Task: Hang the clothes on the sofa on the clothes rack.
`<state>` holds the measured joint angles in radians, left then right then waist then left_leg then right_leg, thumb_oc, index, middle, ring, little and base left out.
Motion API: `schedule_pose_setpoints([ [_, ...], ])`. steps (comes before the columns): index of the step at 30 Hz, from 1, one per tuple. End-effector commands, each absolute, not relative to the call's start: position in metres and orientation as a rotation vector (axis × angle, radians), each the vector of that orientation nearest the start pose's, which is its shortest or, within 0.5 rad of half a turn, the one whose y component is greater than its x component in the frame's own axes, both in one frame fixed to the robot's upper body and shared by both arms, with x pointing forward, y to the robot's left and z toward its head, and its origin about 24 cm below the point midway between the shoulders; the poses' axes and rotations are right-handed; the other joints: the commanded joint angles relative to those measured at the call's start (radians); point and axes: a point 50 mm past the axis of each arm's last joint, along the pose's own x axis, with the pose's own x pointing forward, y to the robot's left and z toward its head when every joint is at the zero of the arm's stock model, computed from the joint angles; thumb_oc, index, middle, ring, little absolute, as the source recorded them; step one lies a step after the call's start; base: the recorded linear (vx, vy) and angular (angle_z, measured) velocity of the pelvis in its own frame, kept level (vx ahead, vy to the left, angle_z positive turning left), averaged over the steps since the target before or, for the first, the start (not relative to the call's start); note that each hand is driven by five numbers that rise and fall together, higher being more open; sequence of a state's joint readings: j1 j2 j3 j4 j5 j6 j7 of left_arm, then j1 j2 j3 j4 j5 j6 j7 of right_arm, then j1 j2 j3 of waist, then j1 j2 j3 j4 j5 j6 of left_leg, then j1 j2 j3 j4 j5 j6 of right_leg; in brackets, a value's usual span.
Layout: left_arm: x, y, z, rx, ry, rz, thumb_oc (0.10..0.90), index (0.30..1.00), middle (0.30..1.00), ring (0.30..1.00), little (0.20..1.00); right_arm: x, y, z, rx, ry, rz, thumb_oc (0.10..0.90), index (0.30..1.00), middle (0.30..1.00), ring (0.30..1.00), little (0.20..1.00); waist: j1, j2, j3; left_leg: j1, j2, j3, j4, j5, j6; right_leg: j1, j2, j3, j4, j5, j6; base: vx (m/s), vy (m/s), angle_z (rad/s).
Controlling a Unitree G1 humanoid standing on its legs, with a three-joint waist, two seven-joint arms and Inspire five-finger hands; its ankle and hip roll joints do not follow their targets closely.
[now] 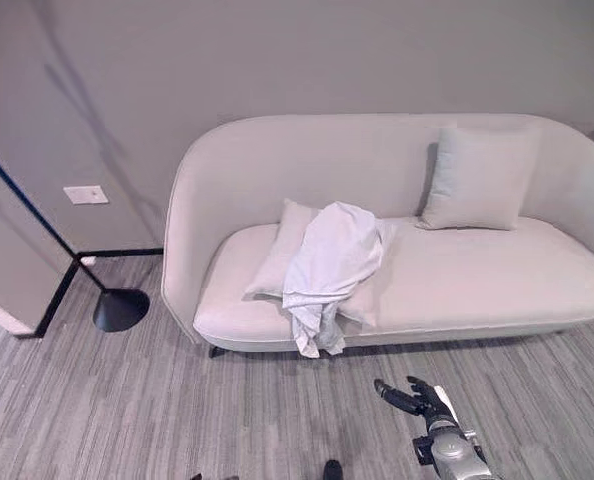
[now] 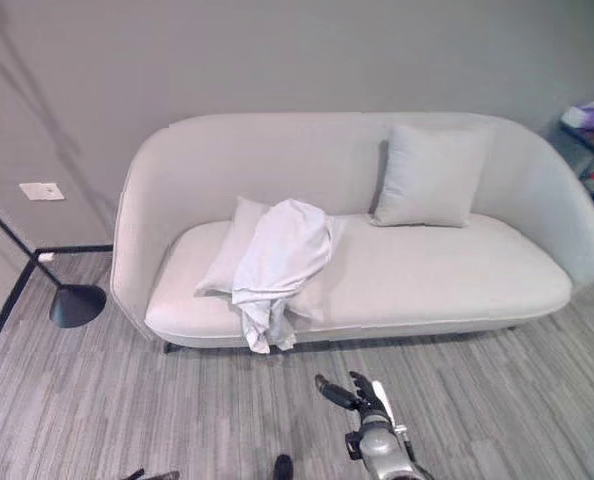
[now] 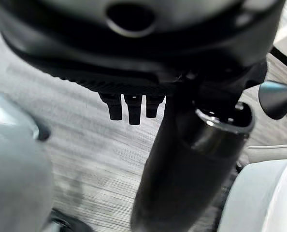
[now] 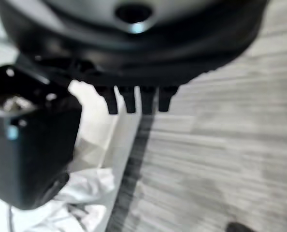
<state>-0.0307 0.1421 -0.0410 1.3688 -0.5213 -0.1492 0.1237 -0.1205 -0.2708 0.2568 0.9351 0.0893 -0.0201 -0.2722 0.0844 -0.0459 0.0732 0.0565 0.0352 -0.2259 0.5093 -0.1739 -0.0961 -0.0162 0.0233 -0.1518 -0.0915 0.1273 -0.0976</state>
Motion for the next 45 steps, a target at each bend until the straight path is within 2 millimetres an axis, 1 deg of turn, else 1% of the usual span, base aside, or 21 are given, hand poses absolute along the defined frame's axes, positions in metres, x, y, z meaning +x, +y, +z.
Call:
schedule_pose_setpoints([
  [1, 0.090, 0.199, -0.168, -0.155, 1.140, 0.490, 0.800, 0.900, 0.900, 0.900, 0.900, 0.211, -0.213, -0.106, -0.304, 0.708, -0.257, 0.800, 0.900, 0.900, 0.900, 0.900, -0.012, -0.012, 0.070, -0.138, 0.099, 0.156, -0.159, 0.164, 0.023, 0.068, -0.144, -0.033, 0.031, -0.101, 0.173, 0.11, -0.127, 0.76],
  [3, 0.091, 0.199, -0.168, -0.157, 1.135, 0.493, 0.800, 0.900, 0.900, 0.900, 0.900, 0.208, -0.212, -0.109, -0.290, 0.727, -0.263, 0.800, 0.900, 0.900, 0.900, 0.900, -0.010, -0.010, 0.070, -0.141, 0.116, 0.177, -0.207, 0.157, 0.016, 0.082, -0.147, -0.043, 0.022, -0.108, 0.178, 0.17, 0.033, 0.81],
  [4, 0.086, 0.198, -0.169, -0.160, 1.147, 0.503, 0.800, 0.900, 0.900, 0.900, 0.900, 0.199, -0.210, -0.117, -0.254, 0.779, -0.275, 0.800, 0.900, 0.900, 0.900, 0.900, -0.006, 0.007, 0.064, -0.155, 0.164, 0.214, -0.369, 0.203, -0.005, 0.104, -0.154, -0.070, 0.012, -0.125, 0.189, 0.26, 0.199, 0.62],
  [5, 0.082, 0.198, -0.170, -0.156, 1.164, 0.504, 0.800, 0.900, 0.900, 0.900, 0.900, 0.193, -0.210, -0.121, -0.250, 0.808, -0.283, 0.800, 0.900, 0.900, 0.900, 0.900, -0.001, 0.019, 0.065, -0.168, 0.183, 0.223, -0.443, 0.254, -0.016, 0.116, -0.152, -0.078, 0.011, -0.136, 0.191, 0.27, 0.242, 0.29],
  [7, 0.073, 0.197, -0.172, -0.166, 1.198, 0.522, 0.800, 0.900, 0.900, 0.900, 0.900, 0.184, -0.207, -0.129, -0.246, 0.861, -0.274, 0.800, 0.900, 0.900, 0.900, 0.900, 0.006, 0.042, 0.053, -0.149, 0.200, 0.229, -0.551, 0.284, -0.028, 0.129, -0.144, -0.077, 0.014, -0.152, 0.196, 0.18, 0.170, 0.18],
  [8, 0.068, 0.197, -0.173, -0.160, 1.213, 0.539, 0.800, 0.900, 0.900, 0.900, 0.900, 0.172, -0.205, -0.136, -0.249, 0.908, -0.279, 0.800, 0.900, 0.900, 0.900, 0.900, 0.008, 0.050, 0.048, -0.139, 0.198, 0.212, -0.558, 0.294, -0.029, 0.140, -0.143, -0.076, 0.014, -0.157, 0.198, 0.11, 0.106, 0.08],
  [9, 0.068, 0.197, -0.173, -0.160, 1.214, 0.539, 0.800, 0.900, 0.900, 0.900, 0.900, 0.172, -0.205, -0.136, -0.249, 0.909, -0.279, 0.800, 0.900, 0.900, 0.900, 0.900, 0.007, 0.050, 0.048, -0.139, 0.198, 0.211, -0.558, 0.294, -0.029, 0.141, -0.143, -0.077, 0.014, -0.157, 0.198, 0.18, 0.257, -0.16],
  [12, 0.067, 0.197, -0.173, -0.084, 1.224, 0.473, 0.800, 0.900, 0.900, 0.900, 0.900, 0.136, -0.194, -0.155, -0.240, 1.066, -0.294, 0.800, 0.900, 0.900, 0.900, 0.900, -0.002, 0.050, 0.018, -0.086, 0.150, 0.237, -0.594, 0.272, -0.022, 0.157, -0.205, -0.078, 0.005, -0.129, 0.231, 0.19, 0.351, -0.13],
  [13, 0.067, 0.197, -0.173, -0.084, 1.224, 0.473, 0.800, 0.900, 0.900, 0.900, 0.900, 0.136, -0.194, -0.155, -0.240, 1.066, -0.294, 0.800, 0.900, 0.900, 0.900, 0.900, -0.001, 0.050, 0.019, -0.085, 0.150, 0.238, -0.594, 0.271, -0.022, 0.157, -0.206, -0.077, 0.005, -0.129, 0.231, 0.12, 0.341, -0.01],
  [15, 0.079, 0.198, -0.170, 0.001, 1.192, 0.427, 0.800, 0.900, 0.900, 0.900, 0.900, 0.128, -0.193, -0.158, -0.288, 1.106, -0.331, 0.800, 0.900, 0.900, 0.900, 0.900, -0.007, 0.036, 0.016, -0.086, 0.098, 0.275, -0.597, 0.237, 0.000, 0.117, -0.268, -0.061, 0.004, -0.089, 0.271, 0.02, 0.342, 0.02],
  [20, 0.087, 0.194, -0.169, 0.098, 1.164, 0.354, 0.800, 0.900, 0.900, 0.900, 0.900, 0.122, -0.201, -0.157, -0.328, 1.137, -0.465, 0.800, 0.900, 0.900, 0.900, 0.900, -0.017, 0.025, 0.023, -0.087, 0.045, 0.314, -0.597, 0.201, 0.028, 0.085, -0.331, -0.055, 0.004, -0.043, 0.308, 0.00, 0.230, 0.10],
  [23, 0.098, 0.188, -0.166, 0.177, 1.104, 0.261, 0.800, 0.900, 0.900, 0.900, 0.900, 0.130, -0.210, -0.152, -0.462, 1.083, -0.481, 0.800, 0.900, 0.900, 0.900, 0.900, -0.026, 0.018, 0.039, -0.099, 0.009, 0.340, -0.597, 0.184, 0.046, 0.047, -0.374, -0.060, 0.004, -0.007, 0.330, -0.02, 0.153, -0.23],
  [26, 0.109, 0.184, -0.163, 0.178, 1.045, 0.243, 0.800, 0.900, 0.900, 0.900, 0.900, 0.142, -0.219, -0.145, -0.583, 1.027, -0.449, 0.800, 0.900, 0.900, 0.900, 0.900, -0.020, 0.017, 0.046, -0.125, 0.004, 0.337, -0.597, 0.191, 0.048, 0.020, -0.386, -0.068, 0.004, 0.006, 0.333, -0.06, 0.041, -0.05],
  [27, 0.120, 0.181, -0.159, 0.178, 0.992, 0.229, 0.800, 0.900, 0.900, 0.900, 0.900, 0.160, -0.230, -0.134, -0.703, 0.958, -0.462, 0.800, 0.900, 0.900, 0.900, 0.900, -0.009, 0.018, 0.058, -0.166, 0.003, 0.326, -0.597, 0.208, 0.047, -0.010, -0.389, -0.077, 0.007, 0.013, 0.332, -0.09, -0.005, 0.03],
  [29, 0.120, 0.181, -0.159, 0.178, 0.992, 0.229, 0.800, 0.900, 0.900, 0.900, 0.900, 0.160, -0.230, -0.134, -0.703, 0.958, -0.462, 0.800, 0.900, 0.900, 0.900, 0.900, -0.009, 0.018, 0.057, -0.168, 0.003, 0.326, -0.597, 0.208, 0.047, -0.011, -0.389, -0.077, 0.007, 0.013, 0.332, -0.07, -0.021, 0.09],
  [30, 0.127, 0.178, -0.156, 0.192, 0.957, 0.207, 0.800, 0.900, 0.900, 0.900, 0.900, 0.178, -0.242, -0.121, -0.769, 0.890, -0.535, 0.800, 0.900, 0.900, 0.900, 0.900, 0.004, 0.023, 0.063, -0.213, 0.007, 0.307, -0.597, 0.226, 0.043, -0.041, -0.389, -0.086, 0.010, 0.016, 0.329, -0.10, -0.056, 0.26],
  [31, 0.127, 0.177, -0.156, 0.205, 0.955, 0.203, 0.800, 0.900, 0.900, 0.900, 0.900, 0.188, -0.243, -0.115, -0.812, 0.840, -0.552, 0.800, 0.900, 0.900, 0.900, 0.900, 0.011, 0.024, 0.069, -0.242, 0.014, 0.293, -0.597, 0.240, 0.038, -0.061, -0.384, -0.093, 0.014, 0.016, 0.325, -0.10, -0.057, 0.31],
  [36, 0.130, 0.176, -0.155, 0.228, 0.948, 0.206, 0.800, 0.900, 0.900, 0.900, 0.900, 0.208, -0.247, -0.102, -0.849, 0.775, -0.576, 0.800, 0.900, 0.900, 0.900, 0.900, 0.025, 0.029, 0.089, -0.283, 0.028, 0.265, -0.597, 0.257, 0.030, -0.088, -0.374, -0.106, 0.028, 0.008, 0.318, -0.04, -0.047, 0.14],
  [39, 0.138, 0.175, -0.152, 0.269, 0.905, 0.186, 0.800, 0.900, 0.900, 0.900, 0.900, 0.226, -0.258, -0.086, -0.886, 0.728, -0.648, 0.800, 0.900, 0.900, 0.900, 0.900, 0.050, 0.039, 0.127, -0.327, 0.041, 0.235, -0.576, 0.267, 0.023, -0.106, -0.364, -0.119, 0.037, 0.001, 0.311, -0.05, -0.072, 0.23],
  [42, 0.159, 0.172, -0.142, 0.356, 0.805, 0.122, 0.800, 0.900, 0.900, 0.900, 0.900, 0.256, -0.268, -0.058, -0.846, 0.637, -0.738, 0.800, 0.900, 0.900, 0.900, 0.900, 0.082, 0.056, 0.179, -0.413, 0.045, 0.194, -0.478, 0.257, 0.018, -0.128, -0.356, -0.127, 0.053, -0.011, 0.300, -0.09, -0.068, 0.28],
  [45, 0.166, 0.168, -0.139, 0.419, 0.770, 0.066, 0.800, 0.900, 0.900, 0.900, 0.900, 0.268, -0.274, -0.045, -0.833, 0.597, -0.775, 0.800, 0.900, 0.900, 0.900, 0.900, 0.098, 0.066, 0.193, -0.445, 0.047, 0.180, -0.450, 0.253, 0.014, -0.134, -0.352, -0.135, 0.055, -0.014, 0.297, -0.03, -0.027, 0.29],
])
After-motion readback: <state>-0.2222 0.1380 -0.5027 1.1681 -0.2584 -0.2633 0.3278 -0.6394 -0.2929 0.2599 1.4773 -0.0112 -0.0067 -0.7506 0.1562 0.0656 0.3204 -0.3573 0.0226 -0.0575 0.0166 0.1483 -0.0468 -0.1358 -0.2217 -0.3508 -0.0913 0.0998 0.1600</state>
